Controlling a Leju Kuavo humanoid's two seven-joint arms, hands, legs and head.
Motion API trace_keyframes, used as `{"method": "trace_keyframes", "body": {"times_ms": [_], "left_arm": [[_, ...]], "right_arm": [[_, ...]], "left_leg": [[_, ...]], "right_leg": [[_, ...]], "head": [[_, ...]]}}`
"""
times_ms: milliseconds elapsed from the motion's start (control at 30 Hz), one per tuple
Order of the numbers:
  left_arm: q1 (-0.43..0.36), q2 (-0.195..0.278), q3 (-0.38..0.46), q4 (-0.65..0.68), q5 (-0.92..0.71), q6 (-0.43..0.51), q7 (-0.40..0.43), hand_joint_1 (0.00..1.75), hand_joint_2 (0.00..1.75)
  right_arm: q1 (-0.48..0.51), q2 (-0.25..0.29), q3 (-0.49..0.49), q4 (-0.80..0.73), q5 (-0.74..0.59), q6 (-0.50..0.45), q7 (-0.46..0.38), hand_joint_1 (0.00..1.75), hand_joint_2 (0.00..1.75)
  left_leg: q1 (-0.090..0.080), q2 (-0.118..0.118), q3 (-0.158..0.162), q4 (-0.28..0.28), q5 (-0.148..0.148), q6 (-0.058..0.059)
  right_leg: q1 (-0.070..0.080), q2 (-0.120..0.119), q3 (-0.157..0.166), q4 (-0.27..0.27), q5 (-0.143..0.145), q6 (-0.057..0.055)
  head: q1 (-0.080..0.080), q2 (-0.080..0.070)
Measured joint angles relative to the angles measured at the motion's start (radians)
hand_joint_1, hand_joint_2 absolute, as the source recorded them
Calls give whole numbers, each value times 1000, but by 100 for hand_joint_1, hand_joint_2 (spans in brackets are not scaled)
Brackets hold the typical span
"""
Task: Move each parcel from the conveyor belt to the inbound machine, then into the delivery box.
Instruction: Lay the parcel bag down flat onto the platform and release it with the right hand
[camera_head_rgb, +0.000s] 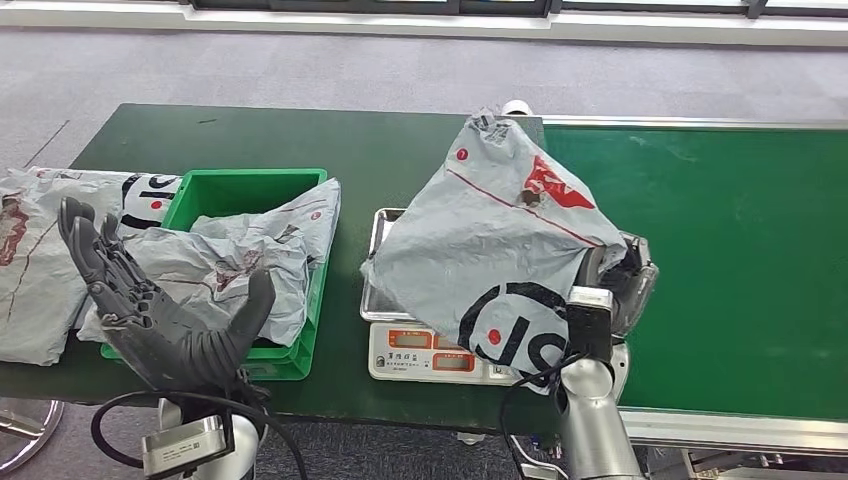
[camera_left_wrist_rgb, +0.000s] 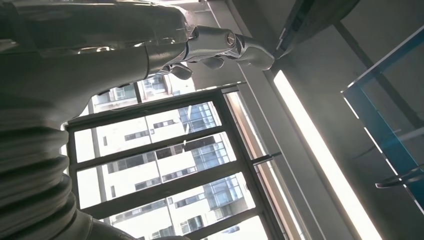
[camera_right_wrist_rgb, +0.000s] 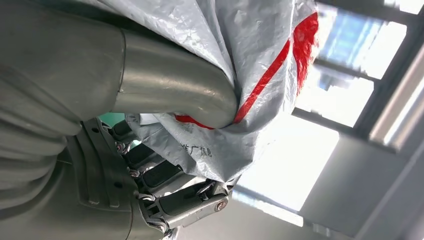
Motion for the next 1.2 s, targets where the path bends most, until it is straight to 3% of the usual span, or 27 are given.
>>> {"method": "trace_keyframes", "body": {"times_ms": [133, 400, 533, 733, 800, 900, 1067, 1200], "left_arm": [[1, 0, -8, 1, -10, 0, 0, 0, 175], [4, 0, -13, 4, -17, 0, 0, 0, 175], [4, 3, -31, 12, -13, 0, 0, 0, 175], [-4, 6, -50, 51, -1, -1, 0, 0, 175], [-29, 4, -55, 128, -5, -16, 0, 0, 175], [-91, -14, -57, 288, -36, -55, 1, 0, 175], [-219, -67, -59, 522, -70, -100, 9, 0, 175], [-321, -104, -59, 662, -102, -129, 48, 0, 175]], "right_arm": [[-39, -1, 29, 119, 37, 26, 5, 1, 175], [-117, -2, 42, 357, 151, -10, 103, 0, 175], [-124, -5, 16, 392, 387, -30, 233, 0, 175], [-118, 4, -58, 380, 550, -35, 225, 0, 175], [-92, 23, -130, 300, 595, -36, 145, 0, 175], [-28, 54, -225, 50, 541, -38, 26, 0, 175], [55, 75, -258, -373, 492, -38, 4, 0, 175], [81, 77, -258, -583, 457, -37, 1, 0, 175]], "left_leg": [[0, 0, 0, 0, 0, 0], [0, 0, 0, 0, 0, 0], [0, 0, 0, 0, 0, 0], [-1, -1, 0, 0, 0, 0], [-2, -3, 0, 1, 0, 1], [-2, -8, -2, 1, 2, 2], [-3, -5, -2, 1, 1, 2], [-4, -4, -2, 1, 1, 3]], "right_leg": [[0, 0, 0, 0, 0, 0], [0, 0, 0, 0, 0, 0], [0, 0, 0, 0, 0, 0], [0, 0, -1, 0, 0, 0], [0, -3, -1, -1, 0, 0], [0, -9, -1, -1, 0, 0], [-1, -6, -1, -1, 1, 1], [-2, -6, -1, -1, 2, 2]], "head": [[0, 0], [0, 0], [0, 0], [0, 0], [0, 0], [0, 0], [0, 0], [0, 0]]}}
